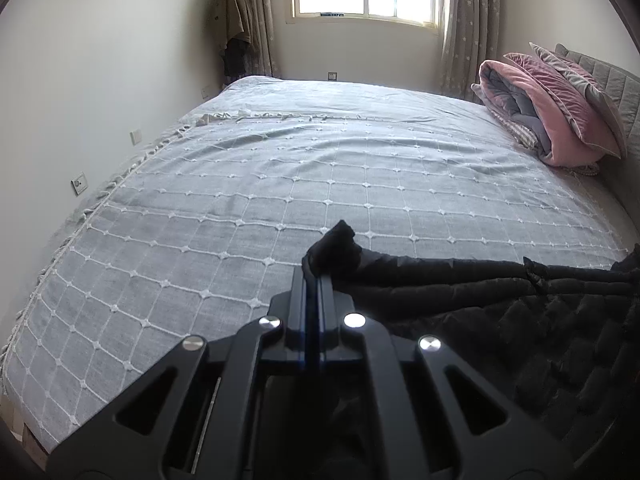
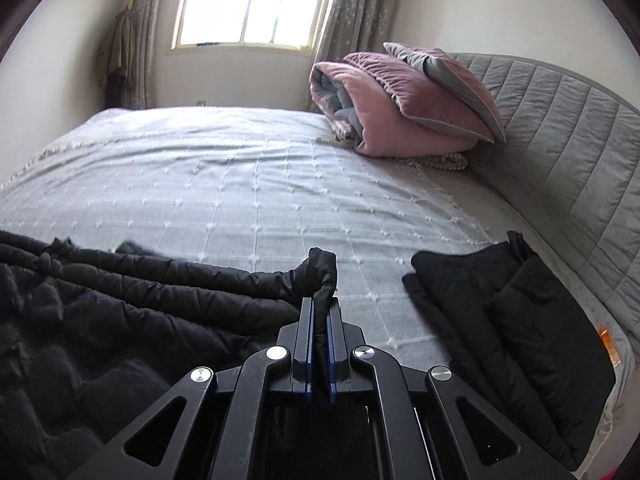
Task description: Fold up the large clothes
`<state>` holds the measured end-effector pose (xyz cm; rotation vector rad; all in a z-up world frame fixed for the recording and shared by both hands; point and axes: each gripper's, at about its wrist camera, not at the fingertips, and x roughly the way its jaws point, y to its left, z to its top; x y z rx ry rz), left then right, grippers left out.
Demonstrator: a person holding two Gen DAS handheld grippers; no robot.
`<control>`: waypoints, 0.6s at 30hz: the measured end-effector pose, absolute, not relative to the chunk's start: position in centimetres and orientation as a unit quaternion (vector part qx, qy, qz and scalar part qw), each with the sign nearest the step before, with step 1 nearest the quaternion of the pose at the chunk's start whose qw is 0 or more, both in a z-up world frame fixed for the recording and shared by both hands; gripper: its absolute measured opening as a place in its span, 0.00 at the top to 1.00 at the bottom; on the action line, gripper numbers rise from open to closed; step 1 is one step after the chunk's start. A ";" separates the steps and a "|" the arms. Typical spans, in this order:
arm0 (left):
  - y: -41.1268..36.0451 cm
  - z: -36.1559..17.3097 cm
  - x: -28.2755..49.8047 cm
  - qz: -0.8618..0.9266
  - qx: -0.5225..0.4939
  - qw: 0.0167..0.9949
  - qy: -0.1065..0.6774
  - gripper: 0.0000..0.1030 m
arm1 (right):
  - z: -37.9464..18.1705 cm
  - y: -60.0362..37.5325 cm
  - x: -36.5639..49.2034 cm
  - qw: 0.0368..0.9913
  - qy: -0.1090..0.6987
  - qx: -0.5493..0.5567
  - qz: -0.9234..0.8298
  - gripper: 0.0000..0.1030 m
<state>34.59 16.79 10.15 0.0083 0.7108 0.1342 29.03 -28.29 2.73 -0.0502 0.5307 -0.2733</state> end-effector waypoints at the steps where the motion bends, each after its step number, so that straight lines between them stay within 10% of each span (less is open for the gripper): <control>1: 16.8 10.3 35.3 0.071 0.003 0.936 0.344 0.95 | 3.6 -28.4 29.7 0.957 0.256 -0.018 -0.136 0.96; 18: 17.1 -4.1 42.7 0.171 0.048 0.879 0.442 0.95 | -3.4 -30.1 41.6 0.919 0.357 0.056 -0.161 0.95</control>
